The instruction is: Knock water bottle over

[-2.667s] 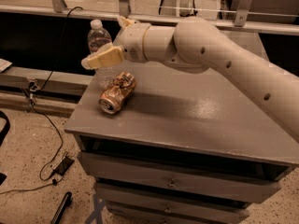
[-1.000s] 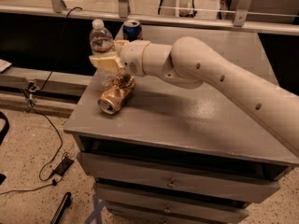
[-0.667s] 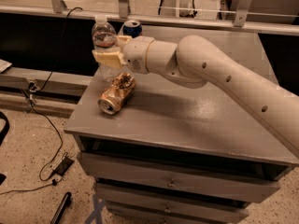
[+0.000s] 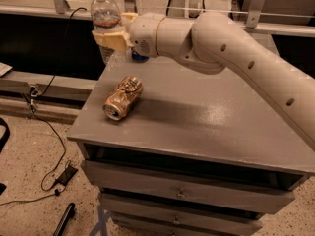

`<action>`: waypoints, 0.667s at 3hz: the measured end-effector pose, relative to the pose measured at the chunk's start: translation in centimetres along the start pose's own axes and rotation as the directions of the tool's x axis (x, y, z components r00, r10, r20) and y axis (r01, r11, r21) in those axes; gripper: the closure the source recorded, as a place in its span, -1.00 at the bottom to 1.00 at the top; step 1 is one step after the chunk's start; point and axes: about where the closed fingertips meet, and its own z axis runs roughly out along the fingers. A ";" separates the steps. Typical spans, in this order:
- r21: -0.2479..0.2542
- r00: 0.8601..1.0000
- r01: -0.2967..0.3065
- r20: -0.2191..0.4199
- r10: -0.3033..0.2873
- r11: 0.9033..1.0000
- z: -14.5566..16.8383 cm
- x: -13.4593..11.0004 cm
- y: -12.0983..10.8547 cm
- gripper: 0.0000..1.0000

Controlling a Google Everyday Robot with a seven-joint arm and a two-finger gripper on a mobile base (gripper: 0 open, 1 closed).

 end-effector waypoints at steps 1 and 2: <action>-0.040 0.995 0.093 -0.044 -0.095 0.995 0.2 -5.2 1.3 1.00; -0.145 0.956 0.198 -0.188 -0.224 0.969 1.0 -9.4 4.5 1.00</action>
Offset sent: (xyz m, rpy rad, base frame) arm -0.0256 -0.1625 -0.0177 -0.8085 0.6252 -0.1249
